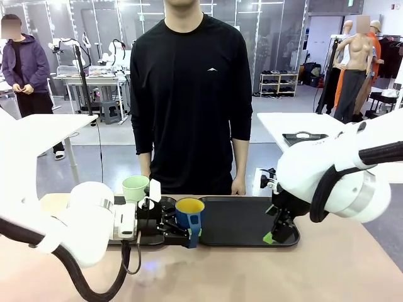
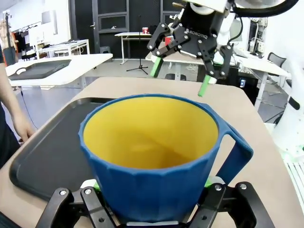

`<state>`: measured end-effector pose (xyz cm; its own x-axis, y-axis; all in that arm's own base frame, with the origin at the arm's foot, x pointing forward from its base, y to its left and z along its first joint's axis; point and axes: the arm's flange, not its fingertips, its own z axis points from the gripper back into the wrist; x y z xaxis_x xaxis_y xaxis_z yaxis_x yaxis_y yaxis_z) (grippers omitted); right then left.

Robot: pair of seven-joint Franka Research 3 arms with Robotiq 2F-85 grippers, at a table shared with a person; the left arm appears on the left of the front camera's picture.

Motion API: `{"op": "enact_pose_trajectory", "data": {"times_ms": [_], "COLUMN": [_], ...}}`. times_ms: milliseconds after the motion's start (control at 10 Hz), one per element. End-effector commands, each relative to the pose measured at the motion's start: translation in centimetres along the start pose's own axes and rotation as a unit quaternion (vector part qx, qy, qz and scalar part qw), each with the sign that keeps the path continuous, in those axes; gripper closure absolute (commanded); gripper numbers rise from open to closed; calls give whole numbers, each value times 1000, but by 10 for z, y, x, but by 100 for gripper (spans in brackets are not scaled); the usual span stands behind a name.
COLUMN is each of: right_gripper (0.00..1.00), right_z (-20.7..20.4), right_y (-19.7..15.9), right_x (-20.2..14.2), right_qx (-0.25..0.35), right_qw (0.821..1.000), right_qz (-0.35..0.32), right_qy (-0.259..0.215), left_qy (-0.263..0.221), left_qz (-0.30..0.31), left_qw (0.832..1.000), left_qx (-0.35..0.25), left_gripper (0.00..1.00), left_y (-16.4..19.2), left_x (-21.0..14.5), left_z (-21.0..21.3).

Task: Sort and store the cups by type.
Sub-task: Pick up the Handle plastic cup and place it into the empty Flat Tray.

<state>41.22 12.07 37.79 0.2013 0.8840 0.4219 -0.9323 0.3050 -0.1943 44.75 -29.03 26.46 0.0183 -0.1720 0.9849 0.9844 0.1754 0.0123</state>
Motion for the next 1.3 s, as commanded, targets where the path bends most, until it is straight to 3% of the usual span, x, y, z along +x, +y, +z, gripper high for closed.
{"op": "enact_pose_trajectory", "data": {"times_ms": [0,400,500,600,1200], "right_gripper": [0,0,0,0,0], "right_z": [11,13,6,6,6], "right_y": [24,16,-20,-20,-20], "right_x": [-33,-52,-41,-41,-41], "right_qx": [-2,8,2,2,2], "right_qw": [998,996,997,997,997], "right_qz": [-38,-68,-50,-50,-50], "right_qy": [43,57,51,51,51], "left_qy": [-10,-9,-17,-8,-8], "left_qz": [-20,-15,-20,10,10], "left_qw": [1000,1000,1000,1000,1000], "left_qx": [18,19,-9,0,0], "left_gripper": [30,30,30,30,30], "left_y": [-10,-4,-4,9,9], "left_x": [-31,-32,-29,-5,-5], "left_z": [-22,-39,-43,-25,-25]}}
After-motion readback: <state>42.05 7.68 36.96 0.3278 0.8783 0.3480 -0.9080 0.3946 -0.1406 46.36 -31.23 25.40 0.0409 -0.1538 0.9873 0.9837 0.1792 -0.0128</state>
